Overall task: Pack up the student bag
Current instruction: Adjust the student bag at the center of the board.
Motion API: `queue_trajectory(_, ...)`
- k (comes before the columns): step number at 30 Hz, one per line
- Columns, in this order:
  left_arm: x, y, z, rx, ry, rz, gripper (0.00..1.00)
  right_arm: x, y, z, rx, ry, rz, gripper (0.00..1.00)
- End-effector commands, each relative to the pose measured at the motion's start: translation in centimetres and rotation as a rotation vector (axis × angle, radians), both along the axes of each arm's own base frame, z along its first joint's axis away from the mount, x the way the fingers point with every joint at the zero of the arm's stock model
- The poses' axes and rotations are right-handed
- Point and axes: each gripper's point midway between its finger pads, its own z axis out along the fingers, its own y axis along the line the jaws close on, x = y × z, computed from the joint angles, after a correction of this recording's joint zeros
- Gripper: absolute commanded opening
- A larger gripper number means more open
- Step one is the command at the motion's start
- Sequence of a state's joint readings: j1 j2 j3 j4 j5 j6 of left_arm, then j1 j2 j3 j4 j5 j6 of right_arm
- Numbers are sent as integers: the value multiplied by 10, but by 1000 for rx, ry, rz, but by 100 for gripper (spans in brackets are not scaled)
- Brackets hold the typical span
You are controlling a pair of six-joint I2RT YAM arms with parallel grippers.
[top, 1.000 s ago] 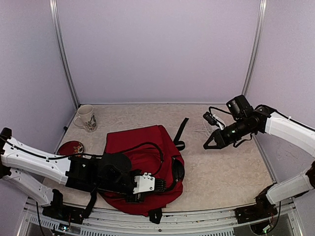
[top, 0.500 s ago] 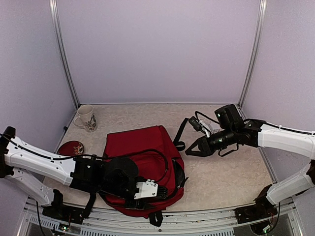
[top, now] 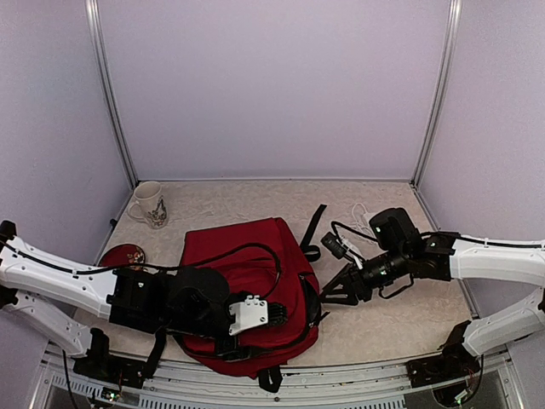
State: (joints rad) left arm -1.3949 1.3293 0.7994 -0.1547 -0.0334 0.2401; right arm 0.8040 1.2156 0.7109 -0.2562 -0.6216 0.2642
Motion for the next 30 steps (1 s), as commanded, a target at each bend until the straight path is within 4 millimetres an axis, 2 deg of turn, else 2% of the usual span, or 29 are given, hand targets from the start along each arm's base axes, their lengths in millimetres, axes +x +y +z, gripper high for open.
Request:
queue_trajectory(1,56,18,57,-198,4,348,84,25,14,35,121,-67,-98,49)
queue_trajectory(4,111,59,70,-258,41,648,98,40,23,42,150,-33,-177,54)
queue_trajectory(5,128,75,70,-269,49,747,99,45,25,40,144,-11,-205,60)
queue_trajectory(7,150,105,65,-281,66,891,99,50,27,27,91,29,-252,64)
queue_trajectory(9,162,127,53,-279,107,979,99,51,27,12,7,62,-286,64)
queue_trajectory(13,174,162,19,-243,179,1101,99,30,34,-6,-68,135,-271,63)
queue_trajectory(17,178,174,-13,-236,286,1127,99,18,36,-29,-127,201,-275,61)
queue_trajectory(18,180,174,-20,-240,313,1121,99,15,40,-31,-126,214,-261,58)
queue_trajectory(20,177,164,-26,-263,346,1063,99,14,45,-35,-127,229,-243,39)
queue_trajectory(23,177,147,-25,-308,343,966,98,14,55,-31,-91,227,-208,11)
queue_trajectory(24,179,143,-23,-329,330,944,95,14,58,-29,-74,224,-194,3)
queue_trajectory(25,182,142,-25,-323,319,935,90,14,61,-27,-61,218,-182,0)
queue_trajectory(26,187,139,-24,-334,303,922,81,14,63,-27,-52,216,-172,0)
queue_trajectory(30,209,123,-23,-335,258,872,27,14,72,-23,-4,191,-124,0)
